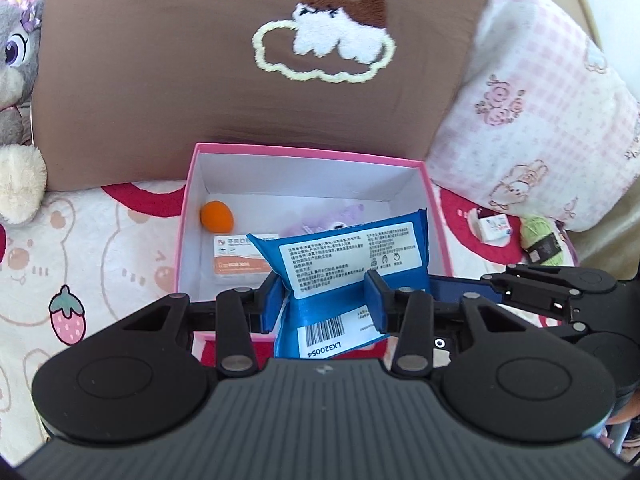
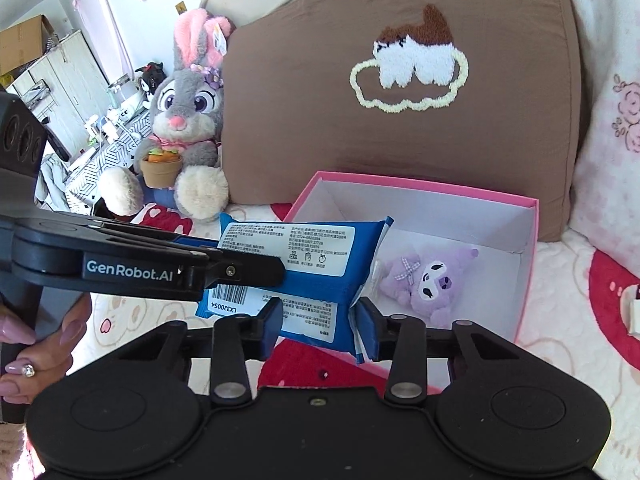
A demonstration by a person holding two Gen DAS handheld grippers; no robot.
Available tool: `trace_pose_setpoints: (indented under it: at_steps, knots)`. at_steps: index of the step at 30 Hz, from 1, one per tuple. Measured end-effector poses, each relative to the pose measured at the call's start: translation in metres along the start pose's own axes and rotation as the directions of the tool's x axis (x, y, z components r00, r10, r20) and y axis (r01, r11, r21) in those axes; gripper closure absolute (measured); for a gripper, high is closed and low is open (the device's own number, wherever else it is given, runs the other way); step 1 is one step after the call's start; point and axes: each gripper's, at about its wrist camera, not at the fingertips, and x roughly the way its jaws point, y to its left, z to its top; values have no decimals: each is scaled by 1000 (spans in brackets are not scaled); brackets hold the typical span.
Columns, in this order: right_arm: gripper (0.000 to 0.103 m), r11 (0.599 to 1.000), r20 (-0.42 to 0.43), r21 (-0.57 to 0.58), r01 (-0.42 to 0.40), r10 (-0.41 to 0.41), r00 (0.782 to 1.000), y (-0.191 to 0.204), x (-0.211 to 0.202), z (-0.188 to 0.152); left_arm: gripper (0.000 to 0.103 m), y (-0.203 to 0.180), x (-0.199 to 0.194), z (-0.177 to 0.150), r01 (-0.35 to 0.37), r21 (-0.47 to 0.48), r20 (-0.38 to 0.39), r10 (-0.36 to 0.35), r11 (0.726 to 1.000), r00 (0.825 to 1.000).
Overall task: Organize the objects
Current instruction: 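Lower the wipes pack into the pink box with the left tool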
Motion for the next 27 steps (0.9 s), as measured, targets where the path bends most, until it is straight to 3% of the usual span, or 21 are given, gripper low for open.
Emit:
trace_pose_setpoints:
  at_steps: [7,16,27]
  knots:
    - [61,1000,-46,9,18,-18,999,-11,46,2,63,24,41,5,-36,-3,-29,36,999,999]
    - [61,995,-113,101,23,-12,994,-28,103,-10,63,48,84,-1,-54,-8,-84,54,998,995]
    - [63,988,-153,145,45,-23,988,-38,134,-19,66,60,118,-7,-86,23,-121,88,996,989]
